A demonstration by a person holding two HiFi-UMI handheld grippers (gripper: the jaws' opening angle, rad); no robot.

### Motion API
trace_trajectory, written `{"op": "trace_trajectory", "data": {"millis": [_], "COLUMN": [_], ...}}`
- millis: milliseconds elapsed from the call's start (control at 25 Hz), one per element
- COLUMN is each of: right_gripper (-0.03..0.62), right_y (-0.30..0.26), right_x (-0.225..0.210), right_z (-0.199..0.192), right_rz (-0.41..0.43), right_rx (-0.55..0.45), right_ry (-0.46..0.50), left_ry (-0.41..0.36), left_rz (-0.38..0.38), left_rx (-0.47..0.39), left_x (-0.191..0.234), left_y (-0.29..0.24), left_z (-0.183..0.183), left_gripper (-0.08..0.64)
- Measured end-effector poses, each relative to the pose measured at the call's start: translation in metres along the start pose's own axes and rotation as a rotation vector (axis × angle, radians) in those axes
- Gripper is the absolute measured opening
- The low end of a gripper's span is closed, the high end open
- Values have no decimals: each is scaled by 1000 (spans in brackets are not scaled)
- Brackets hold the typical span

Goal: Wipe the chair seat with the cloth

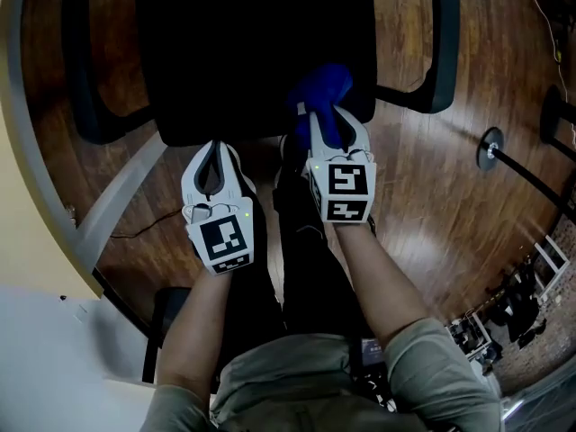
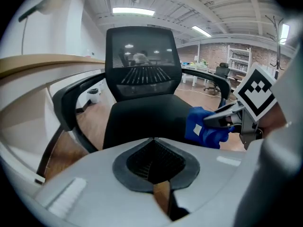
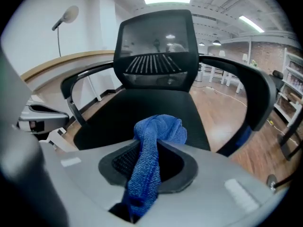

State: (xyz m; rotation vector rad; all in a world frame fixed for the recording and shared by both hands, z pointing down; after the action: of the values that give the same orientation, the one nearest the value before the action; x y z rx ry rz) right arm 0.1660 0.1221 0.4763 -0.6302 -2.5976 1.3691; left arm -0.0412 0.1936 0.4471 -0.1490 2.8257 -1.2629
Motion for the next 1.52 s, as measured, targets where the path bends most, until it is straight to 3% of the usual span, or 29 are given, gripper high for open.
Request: {"op": "trace_trajectory", "data": {"millis": [200, 400, 800, 960, 1200, 1520], "right_gripper": [86, 86, 84, 84, 84, 84], "right_y": [-10, -24, -55, -66, -69, -36], "right_x": [95, 173, 264, 268, 234, 147], "right_z": [21, 32, 24, 9, -5, -7], "right_rz": [167, 274, 417, 421, 397, 280], "right_rx": [-32, -46, -14, 12, 10, 9], "right_ry": [104, 191, 289, 298, 275, 199], "left_ry": [60, 104, 127, 128, 126, 55], "left_rz": [64, 100, 87, 101, 108, 39], "left_rx": [16, 19, 18, 44, 53, 10], "left_x": [53, 94, 129, 127, 104, 48], "left_y": [31, 48, 68, 67, 55, 38], "left_z": [-32, -58, -87, -100, -102, -54], "left_gripper": [6, 5, 5, 6, 6, 5]}}
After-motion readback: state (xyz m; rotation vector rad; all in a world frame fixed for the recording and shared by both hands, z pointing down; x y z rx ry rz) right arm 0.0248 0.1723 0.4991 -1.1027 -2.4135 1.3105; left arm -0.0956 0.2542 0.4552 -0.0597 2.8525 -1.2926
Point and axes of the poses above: the fingertips, and each gripper's own axes: y backward along the fingers, x to its left, z out of its top, the point moved 9 cm from there along y, backward along the fingers, and after that the axes turned 4 degrees about x, right-handed, at the moved point
